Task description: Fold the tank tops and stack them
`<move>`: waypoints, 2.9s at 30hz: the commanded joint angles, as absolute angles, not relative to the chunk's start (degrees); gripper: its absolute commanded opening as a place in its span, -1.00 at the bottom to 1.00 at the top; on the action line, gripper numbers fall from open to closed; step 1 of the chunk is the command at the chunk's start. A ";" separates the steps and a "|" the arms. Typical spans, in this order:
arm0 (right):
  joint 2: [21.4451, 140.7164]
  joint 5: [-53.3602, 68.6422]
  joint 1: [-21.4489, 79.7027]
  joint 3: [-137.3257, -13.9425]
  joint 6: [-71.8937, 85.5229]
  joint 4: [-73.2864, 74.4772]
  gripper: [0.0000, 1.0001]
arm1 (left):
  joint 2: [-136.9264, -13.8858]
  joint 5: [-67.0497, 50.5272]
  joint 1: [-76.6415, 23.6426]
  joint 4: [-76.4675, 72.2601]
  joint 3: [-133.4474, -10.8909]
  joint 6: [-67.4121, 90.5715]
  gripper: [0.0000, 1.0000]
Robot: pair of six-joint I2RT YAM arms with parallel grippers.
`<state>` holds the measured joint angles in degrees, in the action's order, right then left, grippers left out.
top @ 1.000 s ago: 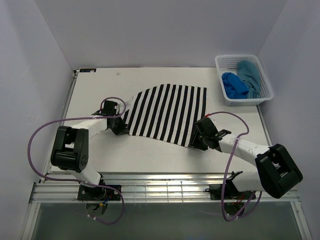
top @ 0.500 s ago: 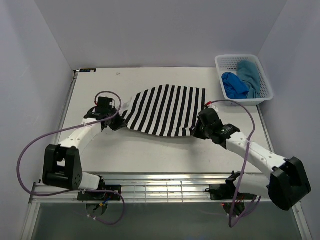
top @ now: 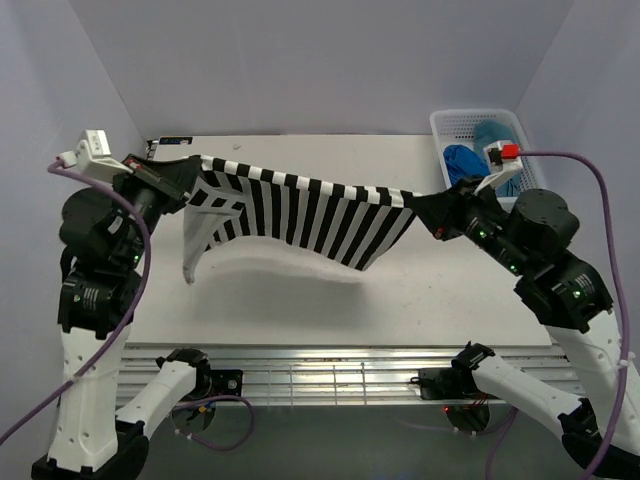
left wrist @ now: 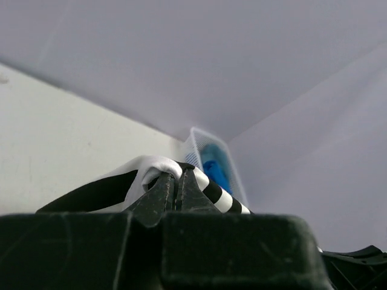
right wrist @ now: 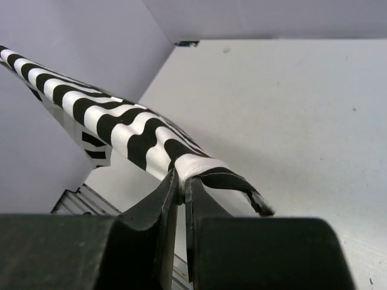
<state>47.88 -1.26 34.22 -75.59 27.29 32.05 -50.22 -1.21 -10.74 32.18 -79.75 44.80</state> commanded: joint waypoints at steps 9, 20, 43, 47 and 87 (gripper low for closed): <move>56.15 -10.34 34.19 -87.63 17.50 34.81 -0.85 | -62.12 -1.68 -10.81 35.33 -90.97 39.81 -1.00; 87.94 11.94 12.23 -112.90 14.33 28.74 -0.85 | -99.29 -10.19 -3.08 35.41 -122.03 30.86 -1.00; 66.98 19.25 9.14 -47.30 8.87 21.26 -0.38 | -65.22 -25.57 -4.48 22.74 -47.12 31.72 0.88; 68.29 13.28 9.14 -48.16 8.17 29.69 0.67 | -62.67 -21.45 -4.57 29.61 -46.84 33.22 0.96; 112.31 15.12 11.16 -71.26 14.23 17.40 0.80 | -124.25 3.07 -11.35 37.00 -81.89 39.20 0.96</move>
<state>106.61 17.10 11.00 -67.61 14.15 17.89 -114.06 -4.19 -14.55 39.16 -79.61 42.52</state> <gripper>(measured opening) 0.898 0.976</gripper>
